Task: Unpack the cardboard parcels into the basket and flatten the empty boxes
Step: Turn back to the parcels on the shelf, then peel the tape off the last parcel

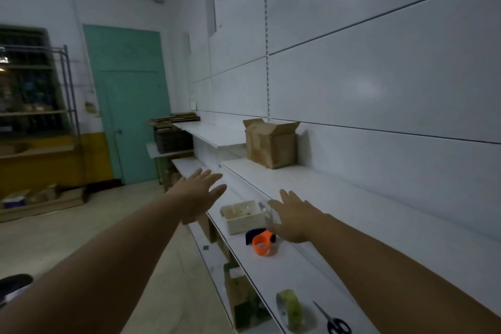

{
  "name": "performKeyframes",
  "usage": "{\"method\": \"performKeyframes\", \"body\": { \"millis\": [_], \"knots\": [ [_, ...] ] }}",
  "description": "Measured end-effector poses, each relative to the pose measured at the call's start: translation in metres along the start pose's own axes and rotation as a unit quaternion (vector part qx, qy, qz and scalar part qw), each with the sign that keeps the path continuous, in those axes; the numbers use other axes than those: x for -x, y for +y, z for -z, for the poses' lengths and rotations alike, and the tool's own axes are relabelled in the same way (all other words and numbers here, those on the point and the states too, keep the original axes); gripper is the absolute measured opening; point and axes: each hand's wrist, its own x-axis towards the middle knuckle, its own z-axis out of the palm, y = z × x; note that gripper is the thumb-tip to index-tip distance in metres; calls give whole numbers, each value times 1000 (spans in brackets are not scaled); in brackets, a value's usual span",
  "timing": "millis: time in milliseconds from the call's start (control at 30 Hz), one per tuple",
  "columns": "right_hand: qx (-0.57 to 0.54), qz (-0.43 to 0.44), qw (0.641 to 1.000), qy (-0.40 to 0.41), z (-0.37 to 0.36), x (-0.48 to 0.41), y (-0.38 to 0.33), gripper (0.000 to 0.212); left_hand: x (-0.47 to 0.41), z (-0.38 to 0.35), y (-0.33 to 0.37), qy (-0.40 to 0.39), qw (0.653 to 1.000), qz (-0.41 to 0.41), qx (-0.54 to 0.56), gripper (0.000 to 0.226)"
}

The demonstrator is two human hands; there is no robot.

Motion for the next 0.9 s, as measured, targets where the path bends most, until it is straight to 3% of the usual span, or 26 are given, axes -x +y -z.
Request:
{"method": "performKeyframes", "body": {
  "millis": [233,467,667,800,900],
  "knots": [
    [27,3,1000,3,-14,-113,1,68,-86,-42,-67,-21,999,-33,-5,60],
    [20,-90,995,24,-15,-194,32,65,-193,-65,-121,-31,995,-83,37,60],
    [14,-162,986,22,-35,-235,71,66,-265,-103,-126,-70,987,-121,80,60],
    [-27,-204,976,72,-37,-270,101,69,-314,-121,-121,-86,984,-132,85,62],
    [-102,-263,949,143,-40,-305,110,74,-343,-133,-114,-94,980,-115,132,63]
  ]
}}
